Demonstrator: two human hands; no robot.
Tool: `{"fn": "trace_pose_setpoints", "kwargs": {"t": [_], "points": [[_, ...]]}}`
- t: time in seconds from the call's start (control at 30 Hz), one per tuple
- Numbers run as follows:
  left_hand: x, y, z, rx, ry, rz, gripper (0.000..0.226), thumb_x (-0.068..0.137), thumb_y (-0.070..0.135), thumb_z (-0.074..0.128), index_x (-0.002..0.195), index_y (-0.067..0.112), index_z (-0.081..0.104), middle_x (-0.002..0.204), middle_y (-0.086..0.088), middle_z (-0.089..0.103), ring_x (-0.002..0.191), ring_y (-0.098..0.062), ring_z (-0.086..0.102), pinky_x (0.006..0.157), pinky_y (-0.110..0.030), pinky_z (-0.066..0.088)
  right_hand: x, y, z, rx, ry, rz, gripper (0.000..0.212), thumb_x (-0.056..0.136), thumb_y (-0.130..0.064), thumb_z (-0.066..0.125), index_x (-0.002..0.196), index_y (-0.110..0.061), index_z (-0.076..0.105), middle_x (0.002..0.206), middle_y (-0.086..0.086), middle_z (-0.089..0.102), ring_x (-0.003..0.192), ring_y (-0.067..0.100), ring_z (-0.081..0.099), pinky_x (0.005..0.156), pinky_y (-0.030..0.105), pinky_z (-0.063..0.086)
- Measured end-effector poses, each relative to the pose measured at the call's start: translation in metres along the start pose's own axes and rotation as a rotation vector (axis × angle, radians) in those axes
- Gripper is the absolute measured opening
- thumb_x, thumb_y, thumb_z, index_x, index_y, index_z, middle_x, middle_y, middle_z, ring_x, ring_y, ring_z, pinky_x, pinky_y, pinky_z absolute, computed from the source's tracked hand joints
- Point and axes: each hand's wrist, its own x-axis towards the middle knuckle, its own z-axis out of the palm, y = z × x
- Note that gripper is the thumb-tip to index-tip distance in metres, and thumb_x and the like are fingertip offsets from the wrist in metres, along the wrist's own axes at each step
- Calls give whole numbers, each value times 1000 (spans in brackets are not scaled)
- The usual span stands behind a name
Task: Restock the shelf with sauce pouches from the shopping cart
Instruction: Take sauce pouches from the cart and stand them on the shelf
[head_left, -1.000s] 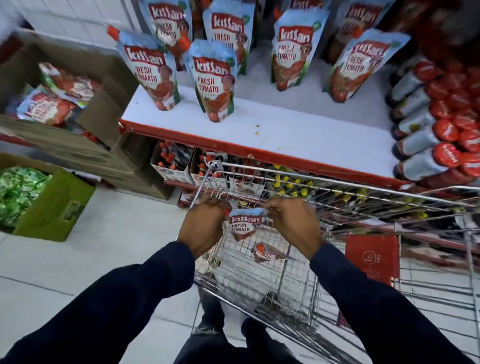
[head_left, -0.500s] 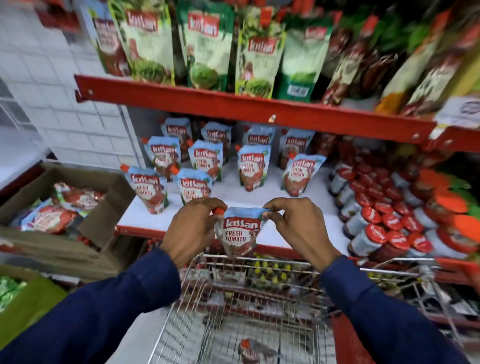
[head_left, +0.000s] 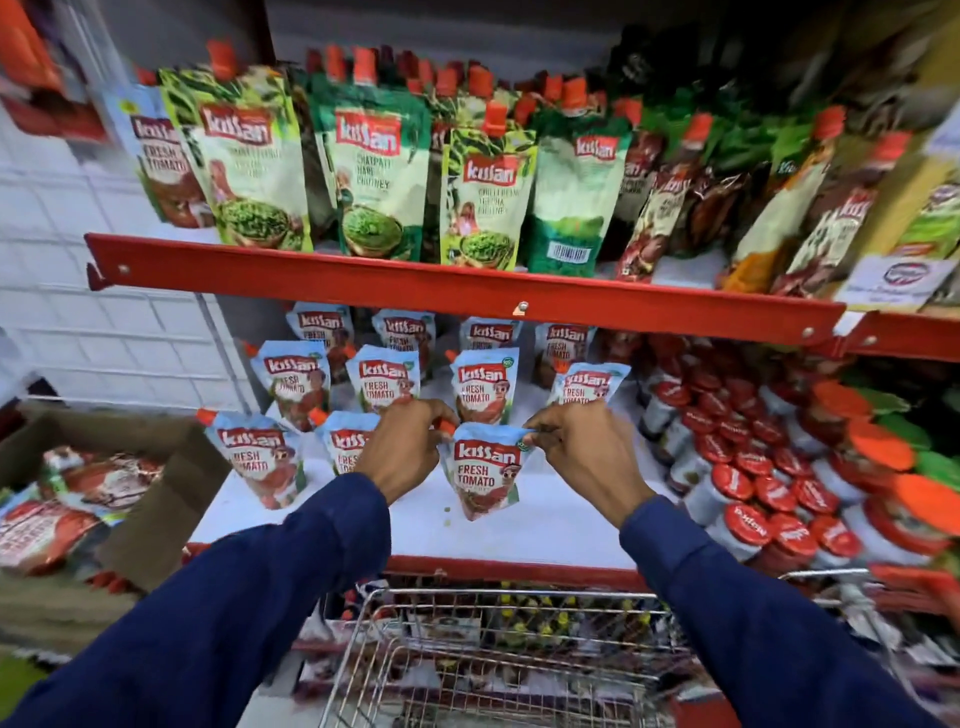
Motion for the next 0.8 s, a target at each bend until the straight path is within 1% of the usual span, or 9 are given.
{"fn": "trace_pose_setpoints", "kwargs": {"t": [0.07,0.2,0.27,0.4,0.47,0.53,0.67,0.73,0.8], "points": [[8,-5,7,-2,-18,-20,33,83,-9,57,100,13,75,99,-7,77,94,-26,69,81,-37,57,4,3,8,1,-17,18,15,88,-22,69,97,-28,79,91,-3,79,84,23,69,62,34,53],[18,-13,16,-10,-52,-76,28,90,-2,60,102,18,75,103,-9,74,101,-29,63,87,-43,57,9,7,21,0,-18,18,17,89,-21,66,99,-28,79,93,-4,78,85,23,66,60,28,36],[19,-14,18,-12,-64,-89,27,91,-1,59,104,18,74,105,-10,73,102,-29,63,88,-44,56,9,7,24,7,-12,20,18,91,-21,65,100,-27,79,94,-3,78,85,24,65,61,27,33],[20,-15,21,6,-66,-95,27,92,-2,58,108,12,74,105,-9,71,96,-27,63,82,-34,52,11,7,29,14,-25,24,17,91,-20,66,102,-24,79,95,1,79,85,26,66,62,27,35],[19,-13,20,9,-62,-91,27,92,-4,57,109,10,73,96,-4,64,88,-22,58,80,-30,48,12,8,31,13,-25,25,17,91,-19,66,101,-22,79,94,2,79,84,26,66,62,27,35],[19,-13,20,-3,-61,-97,27,93,-3,56,109,9,73,93,-2,57,85,-19,52,79,-28,44,13,8,32,9,-34,34,17,91,-18,66,100,-23,79,94,0,79,84,25,66,62,27,35],[20,-14,20,-67,-104,-118,23,95,2,59,108,16,73,104,-3,71,96,-22,63,81,-30,48,17,11,34,0,-87,75,16,93,-18,63,98,-23,77,95,0,78,85,25,65,63,28,38],[18,-12,19,-61,-118,-110,24,95,1,58,111,15,71,105,-6,69,96,-21,61,80,-28,45,19,11,33,-9,-126,88,16,93,-17,62,99,-22,76,96,2,77,86,25,65,64,29,40],[14,-7,18,-18,-102,-82,30,94,0,60,119,14,67,113,-10,68,101,-26,62,82,-31,48,18,10,32,0,-153,92,17,93,-18,63,106,-21,74,104,4,76,92,26,65,69,31,45]]}}
